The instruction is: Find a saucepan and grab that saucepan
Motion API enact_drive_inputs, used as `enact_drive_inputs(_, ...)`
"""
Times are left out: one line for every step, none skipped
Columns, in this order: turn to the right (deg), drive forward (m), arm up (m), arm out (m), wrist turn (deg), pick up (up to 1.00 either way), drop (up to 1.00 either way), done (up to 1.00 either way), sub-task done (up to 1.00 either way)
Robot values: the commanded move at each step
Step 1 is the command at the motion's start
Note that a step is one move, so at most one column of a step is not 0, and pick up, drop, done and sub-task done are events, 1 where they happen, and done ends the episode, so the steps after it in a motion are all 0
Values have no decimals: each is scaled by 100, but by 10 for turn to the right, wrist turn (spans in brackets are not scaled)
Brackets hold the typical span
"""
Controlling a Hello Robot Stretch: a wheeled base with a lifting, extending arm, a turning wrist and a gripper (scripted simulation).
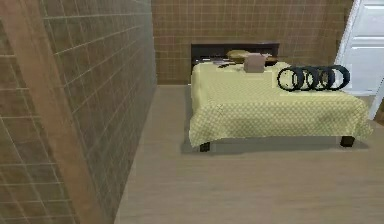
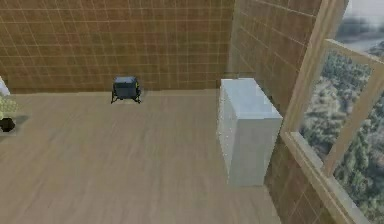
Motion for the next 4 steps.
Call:
enact_drive_inputs(-420,0,0,0,0,0,0,0,0)
enact_drive_inputs(0,35,0,0,0,0,0,0,0)
enact_drive_inputs(-450,0,0,0,0,0,0,0,0)
enact_drive_inputs(-60,0,0,0,0,0,0,0,0)
